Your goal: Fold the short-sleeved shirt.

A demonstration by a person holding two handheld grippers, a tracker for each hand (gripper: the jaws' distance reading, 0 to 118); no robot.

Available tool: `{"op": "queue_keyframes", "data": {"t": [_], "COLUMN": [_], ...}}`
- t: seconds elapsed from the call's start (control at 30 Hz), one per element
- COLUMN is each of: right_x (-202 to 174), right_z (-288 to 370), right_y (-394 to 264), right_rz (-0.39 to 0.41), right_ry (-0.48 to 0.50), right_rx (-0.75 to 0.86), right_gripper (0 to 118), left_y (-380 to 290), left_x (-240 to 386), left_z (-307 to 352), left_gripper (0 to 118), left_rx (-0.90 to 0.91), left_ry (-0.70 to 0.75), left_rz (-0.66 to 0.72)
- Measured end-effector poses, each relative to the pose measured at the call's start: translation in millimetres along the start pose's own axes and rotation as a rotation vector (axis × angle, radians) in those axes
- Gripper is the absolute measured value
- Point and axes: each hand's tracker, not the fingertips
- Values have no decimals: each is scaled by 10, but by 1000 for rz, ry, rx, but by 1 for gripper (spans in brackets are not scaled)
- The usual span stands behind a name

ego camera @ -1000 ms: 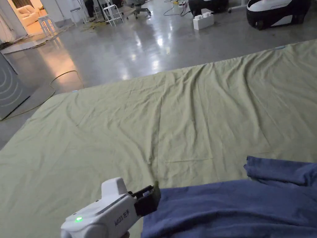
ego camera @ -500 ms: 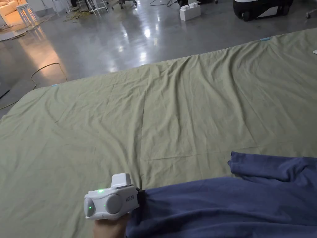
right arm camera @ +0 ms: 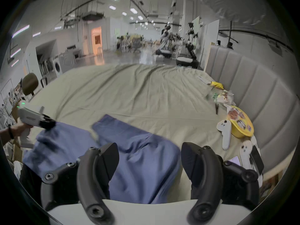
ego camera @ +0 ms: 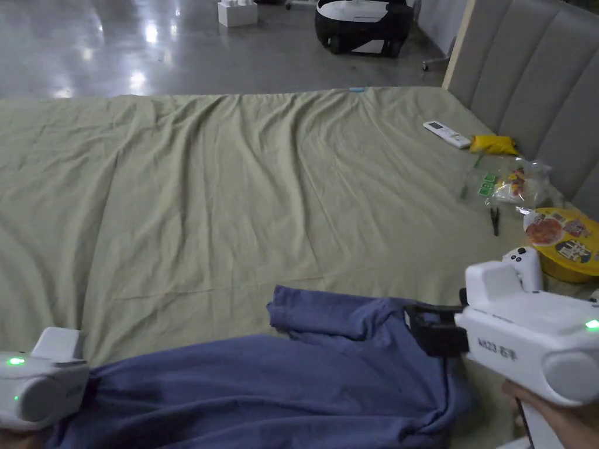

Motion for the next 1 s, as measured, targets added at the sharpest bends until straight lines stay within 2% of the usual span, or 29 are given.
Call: {"op": "queue_keyframes", "data": {"t": [0.1,0.17,0.2,0.27,0.33,0.4,0.47,0.53,0.57,0.6,0.63,0.67,0.77,1.0], "right_x": [323,509,578,660,665,654,575,575,587,551,539,522,486,350], "right_z": [-657,-1044,-1178,-1413,-1561,-1622,-1587,-1535,-1500,-1459,-1400,-1297,-914,440], "right_y": [157,177,161,121,55,7,-11,0,16,36,42,58,154,466], "right_rz": [-10,-4,5,34,21,11,51,60,57,55,59,62,38,-15], "right_ry": [17,70,57,59,75,127,111,128,136,132,122,108,145,78], "right_rx": [-132,-239,-273,-343,-419,-441,-402,-397,-397,-391,-378,-338,-237,62], "right_gripper": [82,82,82,82,82,74,70,54,41,14,4,4,3,3], "left_y": [9,-3,-5,18,27,25,-6,-6,0,4,6,0,-39,-141], "left_x": [-82,-110,-113,-35,-24,-28,-48,-52,-44,-50,-52,-100,-258,-688], "left_z": [58,59,59,110,112,121,139,139,152,168,183,259,554,1857], "left_gripper": [8,8,8,8,8,8,8,7,7,7,6,6,4,4], "left_rx": [-1,2,3,-4,-7,-4,7,12,13,13,15,23,121,426], "left_ry": [-49,-58,-60,-52,-47,-47,-53,-57,-56,-56,-56,-64,-113,-210], "left_rz": [62,67,62,21,12,19,38,41,38,38,37,47,112,211]}}
